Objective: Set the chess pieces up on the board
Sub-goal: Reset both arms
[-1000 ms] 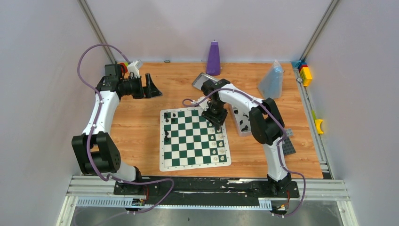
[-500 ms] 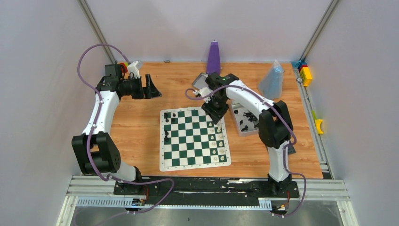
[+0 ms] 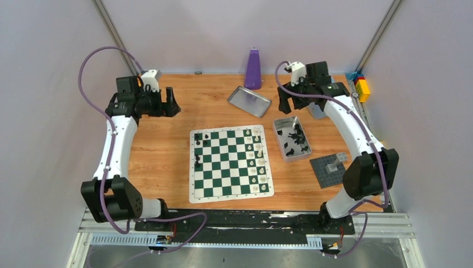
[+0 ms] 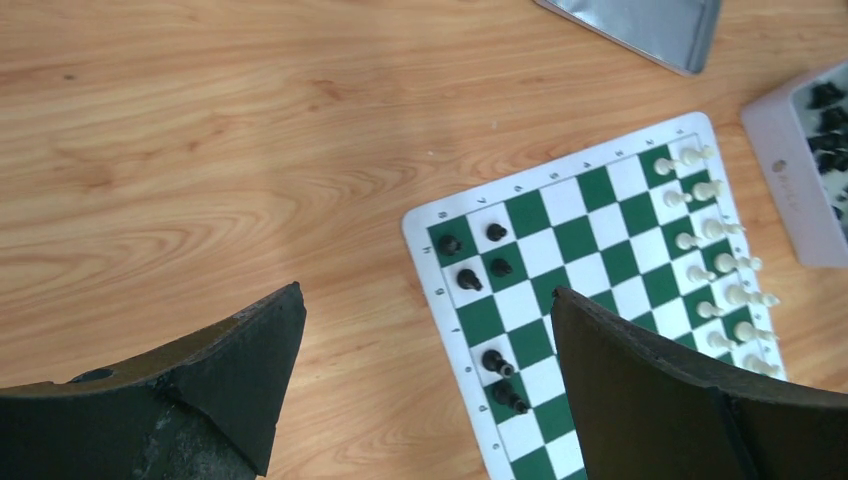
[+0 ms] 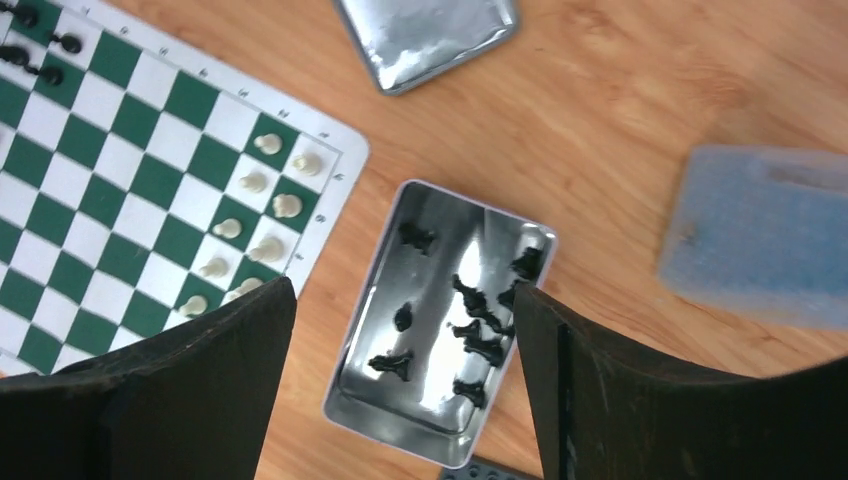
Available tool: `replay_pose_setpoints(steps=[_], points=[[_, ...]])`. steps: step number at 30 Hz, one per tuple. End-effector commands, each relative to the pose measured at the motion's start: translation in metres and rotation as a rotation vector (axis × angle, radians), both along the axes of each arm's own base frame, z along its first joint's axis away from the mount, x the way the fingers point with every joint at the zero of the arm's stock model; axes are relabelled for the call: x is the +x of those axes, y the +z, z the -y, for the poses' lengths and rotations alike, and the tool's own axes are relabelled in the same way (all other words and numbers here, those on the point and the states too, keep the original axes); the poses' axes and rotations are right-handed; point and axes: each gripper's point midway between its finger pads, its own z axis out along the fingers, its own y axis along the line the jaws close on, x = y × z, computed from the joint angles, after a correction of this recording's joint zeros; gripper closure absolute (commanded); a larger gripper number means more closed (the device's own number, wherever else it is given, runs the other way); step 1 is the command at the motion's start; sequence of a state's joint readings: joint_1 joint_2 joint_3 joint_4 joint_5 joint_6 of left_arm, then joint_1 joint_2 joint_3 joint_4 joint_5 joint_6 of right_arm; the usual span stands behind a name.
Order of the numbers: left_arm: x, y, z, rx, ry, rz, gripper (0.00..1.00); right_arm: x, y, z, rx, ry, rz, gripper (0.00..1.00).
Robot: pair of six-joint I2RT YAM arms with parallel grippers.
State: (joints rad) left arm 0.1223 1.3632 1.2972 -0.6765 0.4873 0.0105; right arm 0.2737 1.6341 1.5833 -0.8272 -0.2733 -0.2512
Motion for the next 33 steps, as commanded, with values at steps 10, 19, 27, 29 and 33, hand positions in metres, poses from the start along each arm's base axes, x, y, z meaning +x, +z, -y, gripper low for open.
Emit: replay_pose_setpoints(steps=[10,19,27,29,33], points=[[-0.013,0.051,-0.060,0.323,0.205,0.290,0.00,0.018,0.072,0.097,0.273,-0.314,0.305,0.00],[-0.042,0.050,-0.065,0.357,0.240,0.323,0.00,-0.026,0.077,0.148,0.225,-0.497,0.504,0.00],[-0.067,0.043,-0.059,0.380,0.207,0.392,0.00,-0.059,0.060,0.143,0.229,-0.498,0.490,0.00],[-0.074,0.048,-0.055,0.376,0.204,0.447,0.00,-0.067,0.052,0.135,0.242,-0.460,0.467,0.00],[-0.083,0.052,-0.049,0.340,0.212,0.517,0.00,-0.074,0.045,0.127,0.243,-0.402,0.460,0.00]])
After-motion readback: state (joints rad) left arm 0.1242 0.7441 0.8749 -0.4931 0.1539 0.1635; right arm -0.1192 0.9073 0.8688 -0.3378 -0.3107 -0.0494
